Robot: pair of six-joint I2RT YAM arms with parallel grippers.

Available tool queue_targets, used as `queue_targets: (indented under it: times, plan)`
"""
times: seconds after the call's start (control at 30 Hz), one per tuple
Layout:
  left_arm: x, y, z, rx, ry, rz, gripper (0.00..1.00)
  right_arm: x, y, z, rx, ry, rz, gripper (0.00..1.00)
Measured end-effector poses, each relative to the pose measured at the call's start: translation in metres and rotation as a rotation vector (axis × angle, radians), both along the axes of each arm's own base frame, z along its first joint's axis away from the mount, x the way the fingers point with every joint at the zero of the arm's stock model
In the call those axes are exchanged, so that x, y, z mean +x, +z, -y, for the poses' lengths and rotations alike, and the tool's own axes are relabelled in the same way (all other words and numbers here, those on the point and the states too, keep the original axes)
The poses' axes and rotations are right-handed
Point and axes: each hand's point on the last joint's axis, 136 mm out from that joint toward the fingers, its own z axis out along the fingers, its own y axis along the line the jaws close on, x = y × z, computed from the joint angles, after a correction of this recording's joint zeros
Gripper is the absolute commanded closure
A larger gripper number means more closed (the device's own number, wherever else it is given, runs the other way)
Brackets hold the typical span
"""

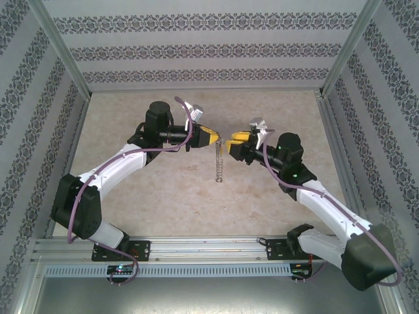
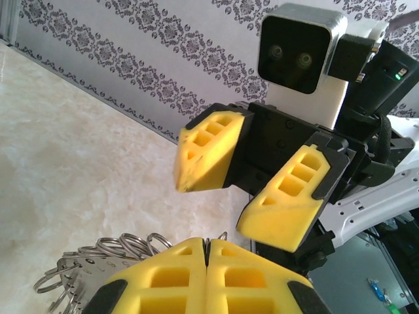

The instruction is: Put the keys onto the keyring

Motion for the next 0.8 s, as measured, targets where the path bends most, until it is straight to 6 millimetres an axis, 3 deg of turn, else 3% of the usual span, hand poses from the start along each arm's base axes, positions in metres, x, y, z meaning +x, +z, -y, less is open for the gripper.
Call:
queue_targets:
  times: [0.27, 0.53, 0.8]
  plan:
    - [-0.003, 0.01, 0.001, -0.012, -0.022, 0.002, 1.0, -0.017, -0.003, 0.009, 0.024, -0.025, 0.003, 0.45]
    - [-0.005, 0.01, 0.001, -0.008, -0.034, -0.016, 1.0, -0.029, -0.007, -0.009, 0.016, -0.004, 0.003, 0.38]
    - [-0.005, 0.008, 0.001, -0.004, -0.034, -0.025, 1.0, -0.023, -0.021, -0.025, -0.027, -0.038, 0.009, 0.38]
